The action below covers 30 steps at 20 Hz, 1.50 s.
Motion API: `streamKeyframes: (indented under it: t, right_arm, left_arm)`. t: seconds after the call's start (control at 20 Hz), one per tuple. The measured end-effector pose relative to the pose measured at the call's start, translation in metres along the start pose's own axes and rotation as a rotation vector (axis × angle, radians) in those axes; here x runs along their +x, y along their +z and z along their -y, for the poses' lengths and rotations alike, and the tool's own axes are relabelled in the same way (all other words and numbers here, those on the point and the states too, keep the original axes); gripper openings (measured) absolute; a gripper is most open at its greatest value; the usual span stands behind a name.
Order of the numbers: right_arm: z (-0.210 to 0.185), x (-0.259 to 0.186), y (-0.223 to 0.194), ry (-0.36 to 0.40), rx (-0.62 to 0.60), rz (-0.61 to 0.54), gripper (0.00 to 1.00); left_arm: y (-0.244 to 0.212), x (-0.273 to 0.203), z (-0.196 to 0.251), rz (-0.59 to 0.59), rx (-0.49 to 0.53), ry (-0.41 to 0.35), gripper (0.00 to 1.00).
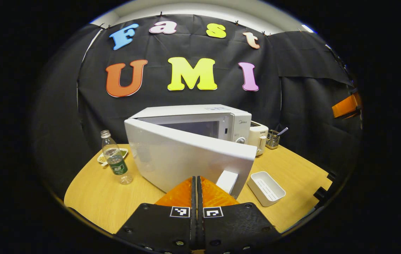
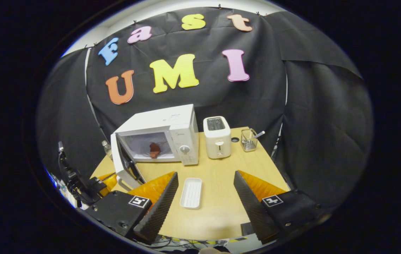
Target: Open the microwave oven with the left hand, put the food in, and close the microwave oven.
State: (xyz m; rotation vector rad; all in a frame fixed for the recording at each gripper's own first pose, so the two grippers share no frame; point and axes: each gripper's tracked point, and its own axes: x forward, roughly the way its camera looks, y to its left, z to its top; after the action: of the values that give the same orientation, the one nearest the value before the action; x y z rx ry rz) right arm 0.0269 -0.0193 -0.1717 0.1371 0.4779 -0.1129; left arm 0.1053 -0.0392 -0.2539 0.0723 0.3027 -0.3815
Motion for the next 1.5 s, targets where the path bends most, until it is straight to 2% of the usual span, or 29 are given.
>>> streamKeyframes:
  t: [0.3,0.8,1.15,1.5]
  right_arm:
    - [0.040,0.013,-0.004,-0.007,-0.014,-0.024,1.00]
    - [0.093,0.044,0.005,-0.018,0.006,-0.059,1.00]
    - [0.102,0.063,0.008,-0.005,0.016,-0.092,1.00]
    - [0.100,0.074,0.012,0.016,0.017,-0.096,1.00]
  left_arm:
    - [0.015,0.053,0.029,0.012,0.002,-0.022,0.00]
    - [0.029,0.141,0.047,0.008,-0.006,0.014,0.00]
    - [0.040,0.183,0.050,0.010,-0.028,0.033,0.00]
    - [0.039,0.190,0.050,0.004,-0.046,0.055,0.00]
